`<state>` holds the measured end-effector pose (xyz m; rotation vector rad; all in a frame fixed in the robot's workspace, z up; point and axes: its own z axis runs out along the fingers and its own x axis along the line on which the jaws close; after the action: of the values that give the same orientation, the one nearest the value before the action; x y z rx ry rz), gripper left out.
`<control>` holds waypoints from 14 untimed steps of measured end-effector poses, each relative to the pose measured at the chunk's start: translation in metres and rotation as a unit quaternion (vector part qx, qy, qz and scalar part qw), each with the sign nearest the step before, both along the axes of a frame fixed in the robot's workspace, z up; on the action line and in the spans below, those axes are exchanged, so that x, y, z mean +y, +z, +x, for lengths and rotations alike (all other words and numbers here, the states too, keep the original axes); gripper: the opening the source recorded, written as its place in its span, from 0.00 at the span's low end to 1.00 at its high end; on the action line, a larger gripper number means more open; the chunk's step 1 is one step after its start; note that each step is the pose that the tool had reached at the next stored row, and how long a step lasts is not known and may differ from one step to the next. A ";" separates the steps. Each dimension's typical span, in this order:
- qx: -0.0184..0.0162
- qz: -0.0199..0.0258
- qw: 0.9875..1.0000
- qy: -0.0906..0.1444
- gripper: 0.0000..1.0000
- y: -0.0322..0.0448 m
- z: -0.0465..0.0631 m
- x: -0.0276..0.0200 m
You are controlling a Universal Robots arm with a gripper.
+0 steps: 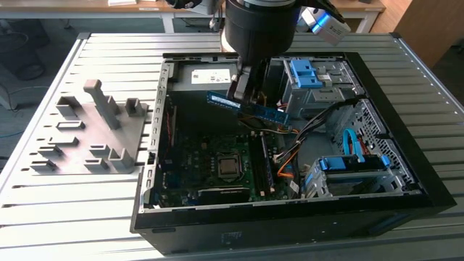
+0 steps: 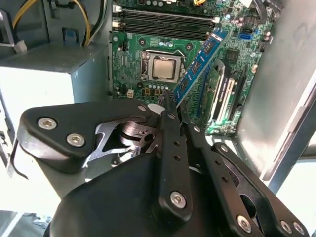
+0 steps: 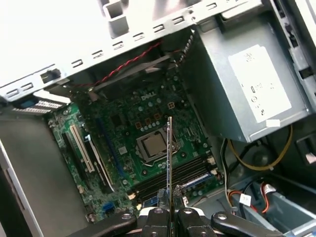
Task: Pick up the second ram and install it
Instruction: 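Insert the second ram into the second slot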
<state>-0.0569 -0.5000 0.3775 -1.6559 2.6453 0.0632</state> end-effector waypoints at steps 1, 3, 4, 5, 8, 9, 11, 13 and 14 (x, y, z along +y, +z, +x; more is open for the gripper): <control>0.000 0.000 1.000 -0.006 0.14 0.0000 0.000 0.0000; 0.000 0.000 1.000 -0.019 0.14 -0.0001 0.000 0.0000; 0.000 0.000 1.000 -0.025 0.14 -0.0001 0.000 0.0000; 0.000 0.000 1.000 -0.031 0.14 -0.0001 0.000 0.0000; 0.000 0.000 0.999 -0.051 0.14 -0.0003 0.000 0.0000; 0.000 0.000 0.998 -0.057 0.14 -0.0003 0.000 0.0000; 0.000 0.000 0.998 -0.069 0.14 -0.0003 0.000 0.0000; 0.000 0.000 0.997 -0.080 0.14 -0.0004 0.000 0.0000; 0.000 0.000 0.996 -0.086 0.14 -0.0004 0.000 0.0000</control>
<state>-0.0569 -0.5000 0.3771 -1.4212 2.7748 0.0601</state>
